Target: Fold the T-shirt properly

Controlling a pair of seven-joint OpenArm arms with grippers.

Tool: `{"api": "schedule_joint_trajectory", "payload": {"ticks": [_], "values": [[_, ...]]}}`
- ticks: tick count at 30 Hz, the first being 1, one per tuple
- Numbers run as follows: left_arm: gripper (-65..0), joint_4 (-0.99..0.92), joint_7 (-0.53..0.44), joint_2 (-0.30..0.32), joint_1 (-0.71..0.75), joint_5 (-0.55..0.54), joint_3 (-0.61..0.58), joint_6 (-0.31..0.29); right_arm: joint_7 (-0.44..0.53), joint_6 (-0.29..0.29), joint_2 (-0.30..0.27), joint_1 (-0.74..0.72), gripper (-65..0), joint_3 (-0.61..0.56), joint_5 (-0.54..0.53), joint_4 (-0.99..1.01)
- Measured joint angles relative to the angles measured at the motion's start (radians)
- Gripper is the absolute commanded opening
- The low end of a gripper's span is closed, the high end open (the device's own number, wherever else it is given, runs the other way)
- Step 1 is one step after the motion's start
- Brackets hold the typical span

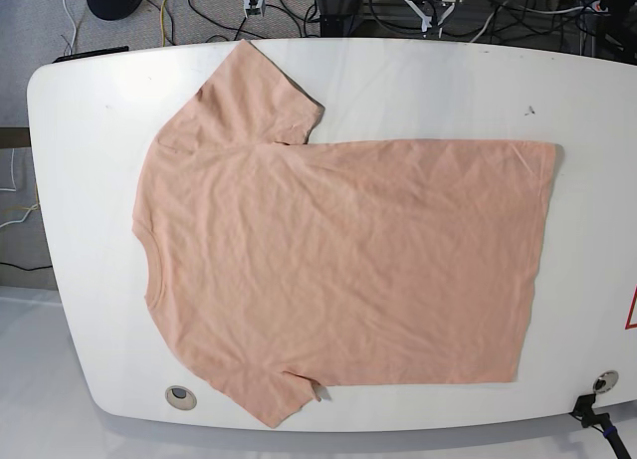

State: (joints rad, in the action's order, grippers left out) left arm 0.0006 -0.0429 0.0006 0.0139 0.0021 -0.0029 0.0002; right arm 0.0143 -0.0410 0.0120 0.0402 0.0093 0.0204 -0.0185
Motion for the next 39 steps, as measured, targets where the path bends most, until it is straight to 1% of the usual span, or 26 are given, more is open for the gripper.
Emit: {"api": "schedule_joint_trajectory", "payload": {"ticks": [3, 5, 6, 8, 9, 37, 39], "values": [[-65.0, 0.000, 0.000, 0.001, 0.000, 0.000, 0.000, 0.000, -0.008, -0.003, 0.000, 0.000, -50.3, -0.001, -0.002, 0.006], [-65.0, 0.000, 0.000, 0.005, 0.000, 0.000, -0.005, 0.000, -0.011, -0.008, -0.001, 0.000, -45.6, -0.002, 0.000, 0.006], [-65.0, 0.000, -0.001, 0.006, 0.000, 0.000, -0.005, 0.000, -0.011, -0.007, -0.001, 0.003, -49.6, -0.004, -0.002, 0.003], [-65.0, 0.003, -0.006, 0.005, 0.003, -0.001, -0.008, 0.000, -0.010, -0.003, 0.000, 0.000, -49.7, -0.004, 0.001, 0.013], [-65.0, 0.003, -0.008, 0.005, 0.003, 0.000, -0.008, 0.000, 0.007, -0.015, 0.000, -0.001, -49.7, -0.004, 0.001, 0.006], [-65.0, 0.006, -0.008, 0.006, 0.002, -0.001, -0.008, -0.001, 0.002, -0.011, 0.002, -0.003, -50.1, -0.002, 0.001, 0.008], [-65.0, 0.001, -0.007, 0.005, 0.002, 0.004, -0.012, 0.000, 0.005, -0.018, 0.002, -0.009, -50.0, -0.002, 0.001, 0.012]]}}
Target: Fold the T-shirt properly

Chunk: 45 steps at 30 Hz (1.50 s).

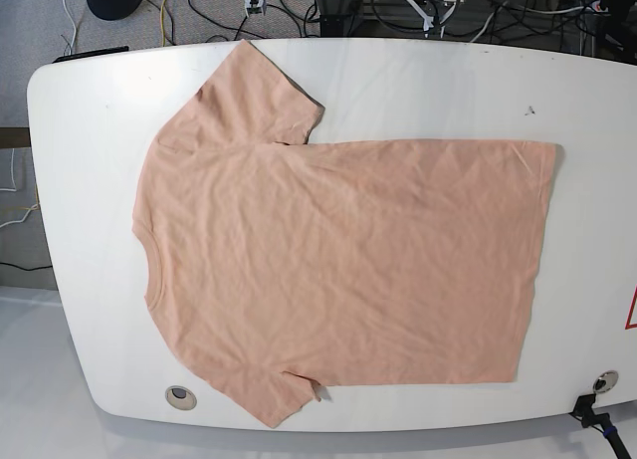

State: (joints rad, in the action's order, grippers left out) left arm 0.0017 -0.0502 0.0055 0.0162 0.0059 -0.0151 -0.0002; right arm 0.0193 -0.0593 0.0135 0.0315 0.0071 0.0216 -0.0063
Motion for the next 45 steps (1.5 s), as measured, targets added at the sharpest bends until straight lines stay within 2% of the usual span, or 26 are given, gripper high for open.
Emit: {"api": "schedule_joint_trajectory", "payload": {"ticks": [45], "values": [[-64.3, 0.005, 0.011, 0.017, 0.000, 0.011, 0.004, -0.008, -0.002, -0.004, -0.008, 0.005, -49.7, 0.005, -0.011, -0.005]]}}
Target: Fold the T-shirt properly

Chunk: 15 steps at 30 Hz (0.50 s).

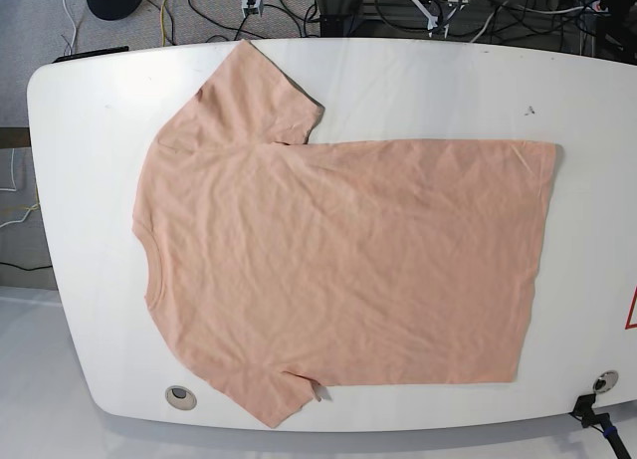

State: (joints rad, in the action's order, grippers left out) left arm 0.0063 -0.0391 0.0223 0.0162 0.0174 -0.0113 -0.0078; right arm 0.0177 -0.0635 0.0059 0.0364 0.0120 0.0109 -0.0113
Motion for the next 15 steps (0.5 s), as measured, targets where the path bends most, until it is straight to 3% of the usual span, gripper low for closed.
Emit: {"api": "schedule_joint_trajectory", "payload": {"ticks": [15], "values": [[-65.0, 0.011, -0.001, 0.000, 0.003, -0.009, 0.002, 0.000, 0.008, -0.005, 0.000, -0.002, -49.3, -0.003, 0.011, 0.009]]}}
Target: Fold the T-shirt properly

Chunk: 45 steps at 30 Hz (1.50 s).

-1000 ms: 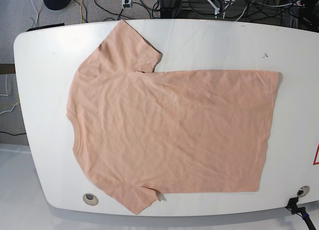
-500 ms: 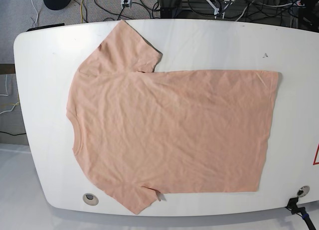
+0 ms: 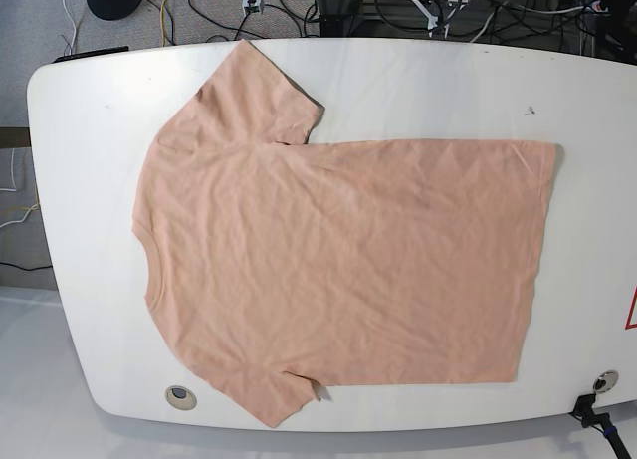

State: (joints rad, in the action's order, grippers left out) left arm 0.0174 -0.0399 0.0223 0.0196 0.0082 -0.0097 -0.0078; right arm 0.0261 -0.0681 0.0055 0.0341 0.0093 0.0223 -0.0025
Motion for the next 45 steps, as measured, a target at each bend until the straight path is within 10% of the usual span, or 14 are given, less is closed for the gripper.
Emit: {"api": "schedule_joint_trajectory", "payload": {"ticks": [45], "values": [[-65.0, 0.008, -0.081, 0.003, 0.039, -0.021, -0.006, -0.045, 0.086, -0.010, 0.000, 0.048, -49.1, 0.009, 0.022, -0.013]]}}
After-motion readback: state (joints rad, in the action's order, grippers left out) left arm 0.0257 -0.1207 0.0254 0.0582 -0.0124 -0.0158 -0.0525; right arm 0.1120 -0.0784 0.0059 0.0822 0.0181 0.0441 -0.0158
